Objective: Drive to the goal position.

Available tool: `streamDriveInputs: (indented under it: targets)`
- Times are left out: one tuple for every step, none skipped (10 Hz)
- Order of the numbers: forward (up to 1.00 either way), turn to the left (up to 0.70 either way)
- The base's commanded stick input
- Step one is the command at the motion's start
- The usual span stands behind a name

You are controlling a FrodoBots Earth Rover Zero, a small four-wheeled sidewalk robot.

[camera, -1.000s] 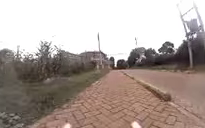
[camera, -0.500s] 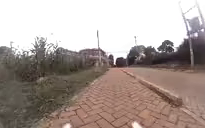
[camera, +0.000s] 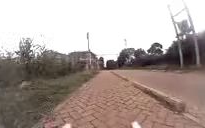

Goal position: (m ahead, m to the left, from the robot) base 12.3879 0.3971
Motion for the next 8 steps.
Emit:
streamDriveInputs:
  targets:
    - [0.70, 0.05]
    - [0.70, 0.00]
    - [0.70, 0.02]
    - [0.70, 0.03]
    - [0.70, 0.04]
    - [0.70, 0.09]
    - [0.70, 0.01]
    - [0.70, 0.02]
